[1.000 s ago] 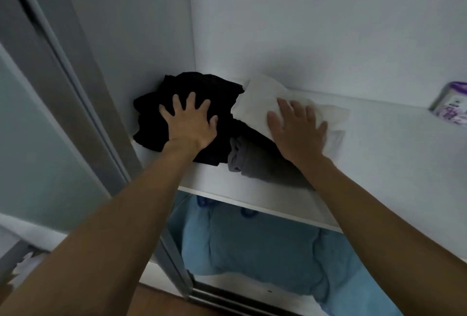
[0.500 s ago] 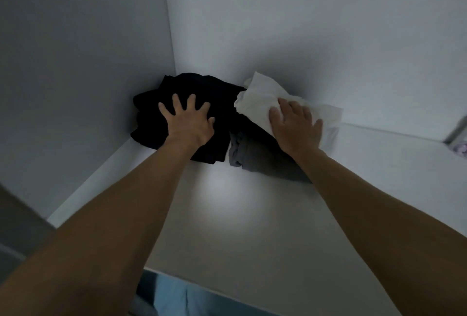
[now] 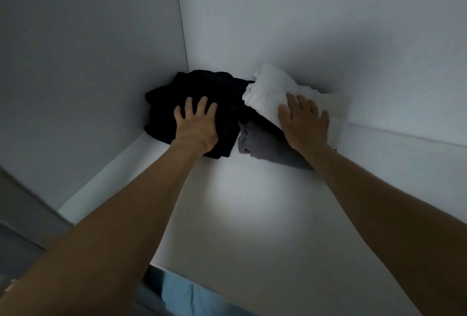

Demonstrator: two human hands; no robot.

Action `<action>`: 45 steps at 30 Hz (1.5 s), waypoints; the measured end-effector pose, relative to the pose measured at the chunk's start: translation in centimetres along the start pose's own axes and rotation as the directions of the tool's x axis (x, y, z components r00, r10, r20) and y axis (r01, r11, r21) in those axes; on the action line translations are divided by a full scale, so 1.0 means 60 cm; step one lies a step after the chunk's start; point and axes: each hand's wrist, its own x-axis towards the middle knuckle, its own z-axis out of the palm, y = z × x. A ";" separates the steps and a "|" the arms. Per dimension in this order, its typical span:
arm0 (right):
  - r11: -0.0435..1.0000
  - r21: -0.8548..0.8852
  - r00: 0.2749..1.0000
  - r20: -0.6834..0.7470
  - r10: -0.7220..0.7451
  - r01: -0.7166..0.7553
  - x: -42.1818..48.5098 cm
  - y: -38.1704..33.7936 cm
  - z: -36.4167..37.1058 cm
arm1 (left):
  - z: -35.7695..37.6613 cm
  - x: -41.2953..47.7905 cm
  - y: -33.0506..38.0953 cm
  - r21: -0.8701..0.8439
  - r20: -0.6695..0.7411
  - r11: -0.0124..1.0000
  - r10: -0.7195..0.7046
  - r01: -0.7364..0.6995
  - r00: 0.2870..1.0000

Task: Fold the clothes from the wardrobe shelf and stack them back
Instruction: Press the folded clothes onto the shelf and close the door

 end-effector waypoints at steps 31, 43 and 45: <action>0.267 0.851 0.801 0.519 -0.299 -0.451 -0.401 -0.575 -0.138 | -0.093 -0.613 -0.292 0.202 -0.058 0.965 0.184 -0.169 0.981; 0.213 0.864 0.829 0.500 -0.252 -0.457 -0.434 -0.516 -0.150 | -0.095 -0.591 -0.223 -0.826 -0.026 0.560 -0.165 0.072 0.986; 0.215 0.872 0.842 0.483 -0.241 -0.439 -0.439 -0.481 -0.156 | -0.090 -0.580 -0.209 -0.848 0.007 0.527 -0.093 0.055 0.996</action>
